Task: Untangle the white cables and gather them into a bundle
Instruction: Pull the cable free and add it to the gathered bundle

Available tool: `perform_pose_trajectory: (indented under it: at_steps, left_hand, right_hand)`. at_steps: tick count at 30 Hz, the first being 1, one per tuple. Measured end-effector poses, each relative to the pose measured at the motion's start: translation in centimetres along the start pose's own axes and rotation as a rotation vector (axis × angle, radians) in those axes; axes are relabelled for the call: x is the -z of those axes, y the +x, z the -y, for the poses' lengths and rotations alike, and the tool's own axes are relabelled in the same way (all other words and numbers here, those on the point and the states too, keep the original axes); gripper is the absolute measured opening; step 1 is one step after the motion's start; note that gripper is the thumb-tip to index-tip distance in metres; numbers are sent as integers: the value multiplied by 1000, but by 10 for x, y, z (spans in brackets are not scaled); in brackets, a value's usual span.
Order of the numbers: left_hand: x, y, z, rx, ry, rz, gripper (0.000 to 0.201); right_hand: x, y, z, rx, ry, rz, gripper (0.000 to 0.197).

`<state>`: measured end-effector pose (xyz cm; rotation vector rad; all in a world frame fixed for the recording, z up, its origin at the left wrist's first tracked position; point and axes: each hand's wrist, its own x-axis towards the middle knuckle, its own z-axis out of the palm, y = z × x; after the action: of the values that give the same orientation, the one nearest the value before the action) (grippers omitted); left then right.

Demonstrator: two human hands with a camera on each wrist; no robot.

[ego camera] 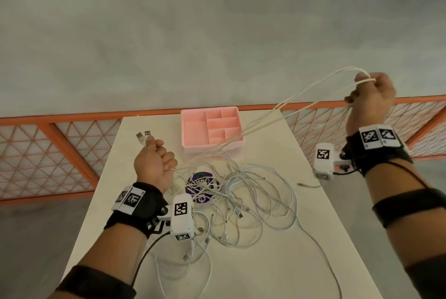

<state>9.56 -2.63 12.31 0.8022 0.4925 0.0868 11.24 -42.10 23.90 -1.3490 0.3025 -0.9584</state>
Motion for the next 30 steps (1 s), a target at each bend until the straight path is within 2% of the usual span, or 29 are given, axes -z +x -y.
perform_pose_trajectory:
  at_steps: [3, 5, 7, 11, 14, 16, 17, 18, 20, 22, 24, 25, 26, 28, 30]
  left_hand:
    - [-4, -3, 9, 28, 46, 24, 39]
    - [-5, -6, 13, 77, 58, 85, 40]
    - [-3, -10, 18, 163, 40, 178, 42]
    - [-1, -16, 29, 252, 31, 272, 38]
    - [-2, -20, 41, 252, 63, 281, 35]
    - [-3, -23, 48, 236, 88, 289, 34]
    - [-4, -25, 51, 221, 104, 299, 33]
    - [-5, -27, 54, 205, 123, 309, 33]
    - [-9, -32, 59, 178, 159, 324, 33]
    - [-13, -35, 64, 160, 186, 336, 33]
    - [-17, -39, 70, 152, 202, 343, 32]
    - [-19, -41, 74, 151, 203, 347, 32]
    - [-21, -43, 76, 148, 201, 352, 32]
    - [-25, -47, 81, 130, 200, 358, 31]
    - [-28, -48, 80, 112, 205, 345, 32]
  right_hand:
    - [15, 8, 7, 177, -277, 76, 13]
    - [29, 4, -4, 147, -464, 164, 7]
    - [54, 0, -29, 22, -684, 245, 14]
    - [121, -15, -101, -267, -1335, 453, 19]
    - [156, -41, -139, -412, -1571, 639, 20]
    - [165, -60, -153, -497, -1675, 812, 7]
    - [167, -67, -160, -532, -1707, 897, 18]
    - [166, -69, -168, -558, -1710, 964, 31]
    - [149, -75, -171, -561, -1605, 975, 46]
    - [115, -84, -160, -370, -1446, 885, 51]
    - [69, -105, -138, -141, -1134, 810, 45]
    - [45, -121, -126, -104, -944, 853, 45]
    - [24, -138, -113, -121, -794, 963, 54]
    - [-13, -176, -97, -245, -635, 1234, 71]
    - [-37, -209, -96, -340, -477, 1349, 57]
